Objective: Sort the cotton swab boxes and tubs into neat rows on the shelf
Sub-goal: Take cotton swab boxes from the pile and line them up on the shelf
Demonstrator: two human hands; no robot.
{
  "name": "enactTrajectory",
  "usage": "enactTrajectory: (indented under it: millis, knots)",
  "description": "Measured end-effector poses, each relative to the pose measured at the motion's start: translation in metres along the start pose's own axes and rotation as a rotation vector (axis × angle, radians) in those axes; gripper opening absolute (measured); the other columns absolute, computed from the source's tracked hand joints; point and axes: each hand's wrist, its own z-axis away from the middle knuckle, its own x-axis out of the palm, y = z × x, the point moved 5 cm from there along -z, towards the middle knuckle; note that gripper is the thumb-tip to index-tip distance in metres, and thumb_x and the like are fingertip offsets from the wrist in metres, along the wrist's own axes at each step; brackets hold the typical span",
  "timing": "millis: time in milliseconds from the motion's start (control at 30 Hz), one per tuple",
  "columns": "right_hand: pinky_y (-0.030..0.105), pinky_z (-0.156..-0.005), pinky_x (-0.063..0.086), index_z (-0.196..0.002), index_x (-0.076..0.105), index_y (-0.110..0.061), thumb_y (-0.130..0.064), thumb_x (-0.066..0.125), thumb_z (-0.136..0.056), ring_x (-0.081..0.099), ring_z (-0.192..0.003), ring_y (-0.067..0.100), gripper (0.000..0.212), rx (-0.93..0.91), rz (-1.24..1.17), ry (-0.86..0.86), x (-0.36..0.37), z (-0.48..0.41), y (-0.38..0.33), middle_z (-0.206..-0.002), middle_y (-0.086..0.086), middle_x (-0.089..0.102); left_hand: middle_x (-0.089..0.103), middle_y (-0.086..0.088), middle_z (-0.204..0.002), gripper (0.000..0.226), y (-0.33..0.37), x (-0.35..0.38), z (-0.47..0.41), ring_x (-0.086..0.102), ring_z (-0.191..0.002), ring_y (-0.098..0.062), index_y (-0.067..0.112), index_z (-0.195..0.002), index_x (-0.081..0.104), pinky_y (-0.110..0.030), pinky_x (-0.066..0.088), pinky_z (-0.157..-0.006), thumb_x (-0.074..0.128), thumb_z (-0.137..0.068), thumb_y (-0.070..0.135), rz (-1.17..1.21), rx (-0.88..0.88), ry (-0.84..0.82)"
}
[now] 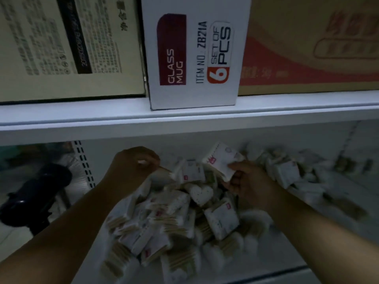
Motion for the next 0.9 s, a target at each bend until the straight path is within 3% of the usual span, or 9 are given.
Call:
enactTrajectory:
  millis: [167, 233, 333, 467, 533, 633, 700, 767, 900]
  knots:
    - [0.045, -0.088, 0.052, -0.121, 0.058, -0.007, -0.024, 0.058, -0.08, 0.059, -0.109, 0.033, 0.045, 0.017, -0.093, -0.099, -0.008, 0.037, -0.003, -0.116, 0.015, 0.064, 0.069, -0.005, -0.09, 0.016, 0.074, 0.018, 0.015, 0.063, -0.085, -0.007, 0.007, -0.078, 0.076, -0.015, 0.051, -0.08, 0.073, -0.073, -0.007, 0.182, 0.205, -0.026]
    - [0.047, -0.085, 0.053, -0.125, 0.056, -0.006, -0.028, 0.053, -0.087, 0.06, -0.11, 0.035, 0.044, 0.006, -0.14, -0.114, -0.015, 0.053, -0.007, -0.123, 0.018, 0.061, 0.069, -0.009, -0.091, 0.015, 0.107, 0.038, 0.024, 0.063, -0.085, -0.009, 0.002, -0.077, 0.076, -0.015, 0.051, -0.08, 0.074, -0.07, -0.011, 0.218, 0.302, -0.054]
    - [0.04, -0.07, 0.058, -0.12, 0.059, -0.008, -0.024, 0.05, -0.09, 0.068, -0.091, 0.03, 0.034, -0.064, -0.14, -0.064, -0.044, 0.079, -0.015, -0.112, 0.017, 0.067, 0.069, -0.007, -0.093, 0.016, 0.147, 0.081, 0.038, 0.063, -0.083, -0.003, 0.004, -0.073, 0.076, -0.014, 0.05, -0.075, 0.075, -0.069, -0.012, 0.287, 0.306, -0.104]
    - [0.044, -0.066, 0.058, -0.113, 0.059, -0.01, -0.012, 0.045, -0.096, 0.07, -0.079, 0.028, 0.022, -0.279, -0.157, 0.122, -0.113, 0.122, -0.032, -0.093, 0.013, 0.073, 0.063, 0.002, -0.107, 0.034, 0.199, 0.146, 0.052, 0.058, -0.095, 0.011, 0.018, -0.087, 0.073, -0.003, 0.042, -0.076, 0.075, -0.068, -0.01, 0.486, 0.054, 0.016]
    - [0.044, -0.065, 0.059, -0.113, 0.057, -0.01, -0.009, 0.044, -0.096, 0.071, -0.08, 0.025, 0.021, -0.388, -0.24, 0.192, -0.152, 0.149, -0.046, -0.094, 0.011, 0.073, 0.064, 0.0, -0.11, 0.046, 0.224, 0.194, 0.065, 0.063, -0.099, -0.01, 0.025, -0.104, 0.063, -0.023, 0.052, -0.082, 0.079, -0.068, 0.0, 0.841, -0.259, -0.03]
    - [0.04, -0.068, 0.06, -0.109, 0.056, -0.011, -0.006, 0.044, -0.096, 0.072, -0.08, 0.022, 0.019, -0.48, -0.243, 0.261, -0.204, 0.187, -0.06, -0.092, 0.011, 0.074, 0.07, -0.012, -0.107, 0.049, 0.282, 0.272, 0.091, 0.065, -0.102, -0.032, 0.008, -0.113, 0.061, -0.048, 0.051, -0.09, 0.079, -0.067, 0.014, 1.202, -0.508, -0.276]
    - [0.029, -0.061, 0.058, -0.108, 0.056, -0.011, -0.004, 0.047, -0.094, 0.071, -0.076, 0.017, 0.018, -0.514, -0.197, 0.322, -0.24, 0.211, -0.067, -0.088, 0.007, 0.074, 0.071, -0.015, -0.105, 0.038, 0.314, 0.308, 0.105, 0.066, -0.101, -0.031, 0.0, -0.112, 0.061, -0.044, 0.052, -0.09, 0.069, -0.075, 0.004, 1.295, -0.573, -0.304]
    - [0.022, -0.059, 0.054, -0.105, 0.058, -0.011, -0.003, 0.052, -0.091, 0.071, -0.076, 0.013, 0.017, -0.553, -0.16, 0.412, -0.277, 0.236, -0.077, -0.088, 0.003, 0.074, 0.073, -0.012, -0.1, 0.03, 0.338, 0.335, 0.114, 0.07, -0.091, -0.026, 0.003, -0.109, 0.062, -0.035, 0.057, -0.074, 0.063, -0.079, -0.005, 1.324, -0.612, -0.31]
    - [0.024, -0.061, 0.043, -0.094, 0.061, -0.018, -0.007, 0.058, -0.089, 0.063, -0.072, 0.012, 0.013, -0.602, -0.125, 0.623, -0.354, 0.28, -0.102, -0.086, -0.002, 0.071, 0.074, -0.007, -0.094, 0.029, 0.376, 0.373, 0.119, 0.072, -0.08, -0.021, 0.008, -0.105, 0.06, -0.027, 0.056, -0.057, 0.062, -0.08, -0.007, 1.324, -0.615, -0.351]
